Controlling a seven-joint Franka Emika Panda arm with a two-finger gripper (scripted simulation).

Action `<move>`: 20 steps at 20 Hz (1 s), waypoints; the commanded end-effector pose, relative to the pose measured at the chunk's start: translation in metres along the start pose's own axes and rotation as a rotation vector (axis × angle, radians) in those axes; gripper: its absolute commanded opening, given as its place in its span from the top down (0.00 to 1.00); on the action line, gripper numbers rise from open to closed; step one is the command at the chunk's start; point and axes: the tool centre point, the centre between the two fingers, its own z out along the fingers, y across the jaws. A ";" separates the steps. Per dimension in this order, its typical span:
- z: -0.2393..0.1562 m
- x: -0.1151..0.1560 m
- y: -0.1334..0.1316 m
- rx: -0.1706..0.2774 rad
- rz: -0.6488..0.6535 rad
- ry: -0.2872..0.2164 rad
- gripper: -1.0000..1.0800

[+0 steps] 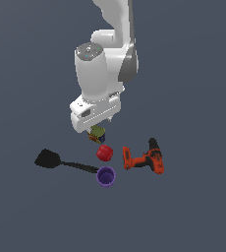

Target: Pick up a designated object from a clutter of objects.

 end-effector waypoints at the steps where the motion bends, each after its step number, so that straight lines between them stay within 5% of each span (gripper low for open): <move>1: 0.012 -0.009 0.000 0.001 -0.053 -0.004 0.04; 20: 0.075 -0.066 -0.008 0.016 -0.362 -0.030 0.04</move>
